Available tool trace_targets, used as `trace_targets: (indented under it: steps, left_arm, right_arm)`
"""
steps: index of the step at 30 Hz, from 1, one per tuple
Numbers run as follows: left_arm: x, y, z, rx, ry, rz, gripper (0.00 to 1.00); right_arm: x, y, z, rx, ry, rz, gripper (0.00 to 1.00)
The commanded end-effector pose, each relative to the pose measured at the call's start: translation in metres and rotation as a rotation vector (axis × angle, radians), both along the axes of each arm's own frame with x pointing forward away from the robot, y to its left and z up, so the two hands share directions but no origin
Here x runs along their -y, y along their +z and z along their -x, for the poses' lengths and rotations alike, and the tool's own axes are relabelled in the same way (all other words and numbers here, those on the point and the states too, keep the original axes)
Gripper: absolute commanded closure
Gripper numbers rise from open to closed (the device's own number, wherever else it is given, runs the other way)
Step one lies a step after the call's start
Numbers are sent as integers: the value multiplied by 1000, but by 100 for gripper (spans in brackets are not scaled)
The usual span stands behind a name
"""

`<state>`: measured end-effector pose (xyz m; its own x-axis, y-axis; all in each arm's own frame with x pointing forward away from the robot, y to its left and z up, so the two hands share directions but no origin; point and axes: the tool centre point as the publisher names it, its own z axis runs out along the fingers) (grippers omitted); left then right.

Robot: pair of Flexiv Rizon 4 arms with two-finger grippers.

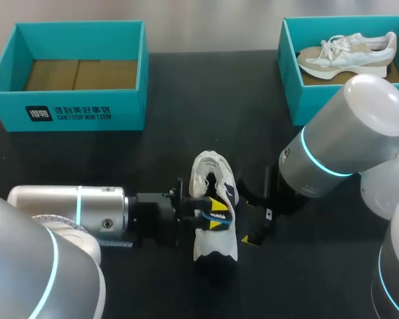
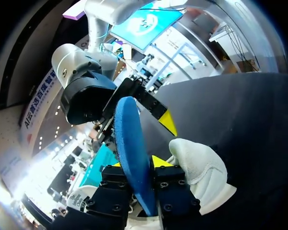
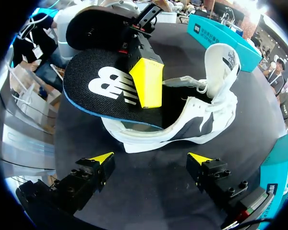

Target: Take the shoe out of the shoebox, open the shoe tongue, remove and reinsert the insole, then place the shoe into the shoebox

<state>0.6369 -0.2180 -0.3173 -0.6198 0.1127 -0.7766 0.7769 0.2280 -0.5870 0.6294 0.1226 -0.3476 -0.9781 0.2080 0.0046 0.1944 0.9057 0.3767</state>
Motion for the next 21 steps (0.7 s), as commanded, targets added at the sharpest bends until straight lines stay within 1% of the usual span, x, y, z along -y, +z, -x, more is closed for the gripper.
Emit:
trace_targets:
  steps: [1, 6, 11, 14, 21]
  left_arm:
    - [0, 1, 5, 4, 4, -7, 100]
    - [5, -12, 5, 21, -18, -21, 100]
    - [13, -28, -6, 64, -23, -20, 100]
    - [14, -33, -11, 74, -12, -34, 100]
    - [9, -45, -23, 60, 26, -79, 100]
  right_arm:
    - [-1, -1, 1, 2, -2, 1, 0]
    - [-1, -1, 1, 2, -2, 1, 0]
    - [-1, -1, 1, 2, -2, 1, 0]
    - [-1, -1, 1, 2, -2, 1, 0]
    - [-1, -1, 1, 2, -2, 1, 0]
